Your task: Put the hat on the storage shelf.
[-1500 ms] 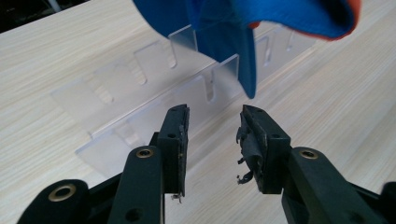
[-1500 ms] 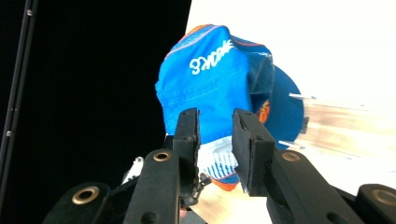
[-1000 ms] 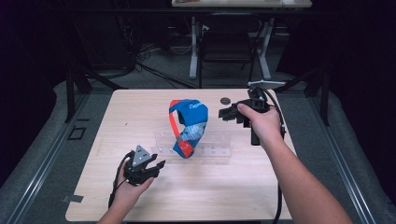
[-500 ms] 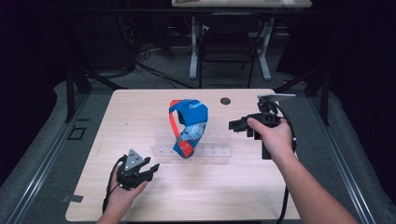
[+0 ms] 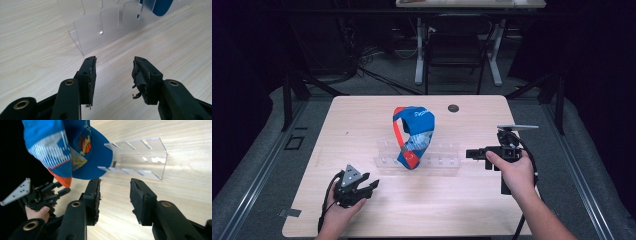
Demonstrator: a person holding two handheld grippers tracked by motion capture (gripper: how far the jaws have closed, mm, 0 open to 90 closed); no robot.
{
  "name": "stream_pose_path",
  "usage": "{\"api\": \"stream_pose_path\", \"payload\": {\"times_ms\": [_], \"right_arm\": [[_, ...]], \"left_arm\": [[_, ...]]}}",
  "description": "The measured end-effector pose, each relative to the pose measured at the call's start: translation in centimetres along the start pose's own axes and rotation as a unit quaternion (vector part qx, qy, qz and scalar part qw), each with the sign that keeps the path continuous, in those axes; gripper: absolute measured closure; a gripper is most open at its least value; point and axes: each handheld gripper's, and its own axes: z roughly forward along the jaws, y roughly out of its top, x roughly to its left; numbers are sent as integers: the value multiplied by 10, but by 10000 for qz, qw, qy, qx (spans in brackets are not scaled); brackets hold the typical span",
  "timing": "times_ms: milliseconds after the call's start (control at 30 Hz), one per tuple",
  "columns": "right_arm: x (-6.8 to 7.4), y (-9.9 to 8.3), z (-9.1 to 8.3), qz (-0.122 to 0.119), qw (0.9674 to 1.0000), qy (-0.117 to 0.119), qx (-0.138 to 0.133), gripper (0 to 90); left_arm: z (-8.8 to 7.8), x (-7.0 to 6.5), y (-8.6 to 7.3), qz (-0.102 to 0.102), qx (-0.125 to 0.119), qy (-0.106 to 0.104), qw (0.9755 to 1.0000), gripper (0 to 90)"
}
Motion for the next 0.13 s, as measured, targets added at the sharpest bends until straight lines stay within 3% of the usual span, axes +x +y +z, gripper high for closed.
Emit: {"api": "stream_pose_path", "payload": {"times_ms": [133], "right_arm": [[-1,-12,-3,-249,9995,-138,-152,571]], "left_arm": [[-1,1,3,-119,-53,-131,9998,514]]}}
